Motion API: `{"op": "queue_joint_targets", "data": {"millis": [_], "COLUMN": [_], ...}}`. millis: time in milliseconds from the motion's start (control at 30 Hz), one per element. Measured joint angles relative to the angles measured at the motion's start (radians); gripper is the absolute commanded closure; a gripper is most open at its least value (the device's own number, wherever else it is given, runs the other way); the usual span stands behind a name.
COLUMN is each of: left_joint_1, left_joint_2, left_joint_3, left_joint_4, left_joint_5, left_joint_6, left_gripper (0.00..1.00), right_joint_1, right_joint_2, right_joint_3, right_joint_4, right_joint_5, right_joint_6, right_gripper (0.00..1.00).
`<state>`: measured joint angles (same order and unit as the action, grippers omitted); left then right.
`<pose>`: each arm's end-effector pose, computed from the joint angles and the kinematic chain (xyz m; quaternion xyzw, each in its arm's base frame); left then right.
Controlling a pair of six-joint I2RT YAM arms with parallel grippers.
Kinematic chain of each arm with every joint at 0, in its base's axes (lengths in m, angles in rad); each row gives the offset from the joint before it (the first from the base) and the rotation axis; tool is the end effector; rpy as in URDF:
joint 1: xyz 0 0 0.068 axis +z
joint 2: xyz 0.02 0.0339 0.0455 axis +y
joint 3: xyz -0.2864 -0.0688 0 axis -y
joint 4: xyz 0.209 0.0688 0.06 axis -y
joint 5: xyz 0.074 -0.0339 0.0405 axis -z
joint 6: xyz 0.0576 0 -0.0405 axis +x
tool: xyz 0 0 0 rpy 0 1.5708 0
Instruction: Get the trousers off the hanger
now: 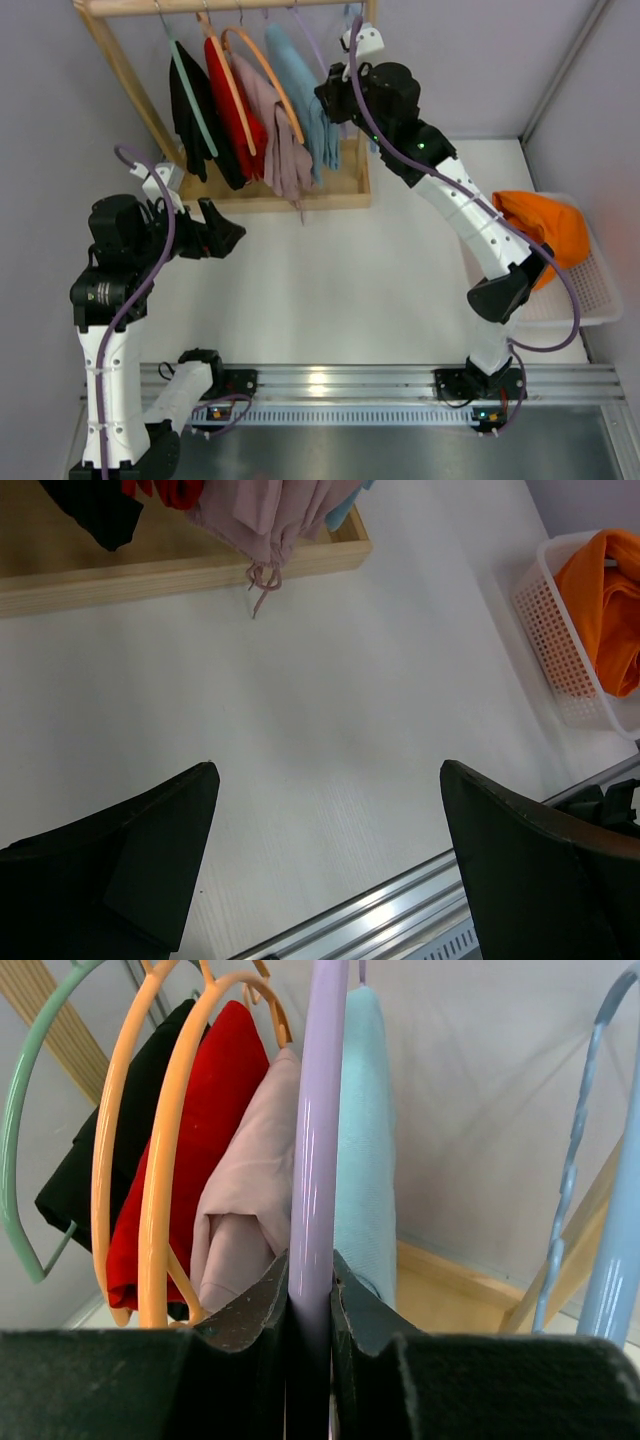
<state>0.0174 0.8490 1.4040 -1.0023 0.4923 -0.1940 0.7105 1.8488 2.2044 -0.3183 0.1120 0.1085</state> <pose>0.0897 -0.0257 0.4356 0.0425 0.8299 -0.2510 0.4964 0.3110 0.2591 0.5228 -0.1669 0.6735 0.2507 0.6751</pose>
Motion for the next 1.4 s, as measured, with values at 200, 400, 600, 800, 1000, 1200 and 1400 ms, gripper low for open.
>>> {"op": "queue_joint_targets", "data": {"millis": [200,400,600,800,1000,1200,1400], "left_joint_1": [0.0,0.0,0.001,0.001,0.001,0.001,0.0], "left_joint_2": [0.0,-0.001,-0.021,-0.018,-0.018,0.001,0.081], "left_joint_3": [0.0,0.0,0.0,0.011,-0.011,-0.021,-0.021], "left_joint_4": [0.027,0.044,0.132,0.2,0.309,0.431,0.606], "left_joint_5": [0.014,0.039,0.1,0.175,0.252,0.298,0.336], "left_joint_6": [-0.023,-0.029,-0.065,-0.118,-0.229,-0.36,-0.55], "left_gripper": [0.02,0.04,0.04,0.07,0.07,0.06,0.06], "right_joint_1": [-0.002,-0.002,-0.003,-0.004,-0.004,-0.005,-0.005], "right_joint_2": [-0.009,-0.031,-0.163,-0.3,-0.474,-0.633,-0.76], "right_joint_3": [0.002,-0.027,-0.163,-0.272,-0.419,-0.55,-0.672], "right_joint_4": [-0.002,0.005,0.004,-0.034,-0.05,-0.061,-0.101], "right_joint_5": [0.0,0.0,-0.008,-0.022,-0.045,-0.072,-0.086], "right_joint_6": [-0.012,-0.018,-0.02,-0.03,-0.03,-0.023,0.008], "right_gripper": [1.0,1.0,1.0,1.0,1.0,1.0,1.0]}}
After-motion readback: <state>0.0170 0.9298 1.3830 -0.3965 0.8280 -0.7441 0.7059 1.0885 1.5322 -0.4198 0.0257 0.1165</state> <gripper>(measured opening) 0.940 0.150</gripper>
